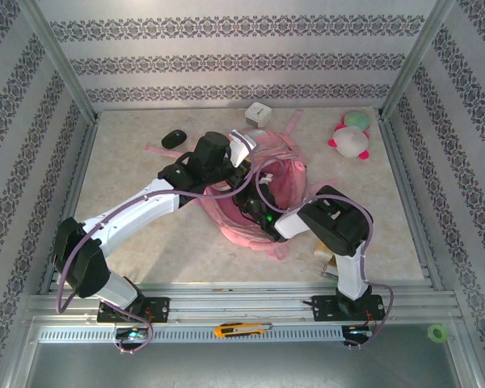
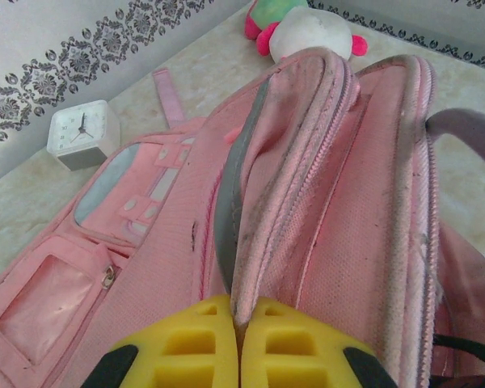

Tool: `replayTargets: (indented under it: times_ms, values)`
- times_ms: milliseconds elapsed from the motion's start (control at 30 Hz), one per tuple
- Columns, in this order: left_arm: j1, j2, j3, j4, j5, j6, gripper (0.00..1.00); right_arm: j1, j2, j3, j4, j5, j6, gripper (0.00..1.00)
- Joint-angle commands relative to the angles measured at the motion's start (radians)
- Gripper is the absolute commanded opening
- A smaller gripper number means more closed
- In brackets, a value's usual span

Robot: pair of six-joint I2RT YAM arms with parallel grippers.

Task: Pack the student bag

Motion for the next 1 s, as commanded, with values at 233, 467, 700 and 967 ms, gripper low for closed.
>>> replayTargets:
  times_ms: [233, 467, 700, 967]
  values:
    - [0.009, -0.066, 0.062, 0.135, -0.011, -0.019, 0.00, 0.037, -0.159, -0.135, -0.116, -0.044, 0.068, 0.63]
    - [0.016, -0.059, 0.045, 0.130, -0.028, 0.004, 0.00, 0.064, -0.336, -0.267, -0.219, -0.068, 0.059, 0.66]
    - [0.027, -0.066, 0.000, 0.140, -0.023, -0.008, 0.00, 0.052, -0.556, -0.308, -0.545, -0.156, -0.044, 0.65]
    - [0.028, -0.072, -0.002, 0.158, 0.000, -0.020, 0.00, 0.016, -0.502, -0.275, -0.506, -0.188, -0.056, 0.33]
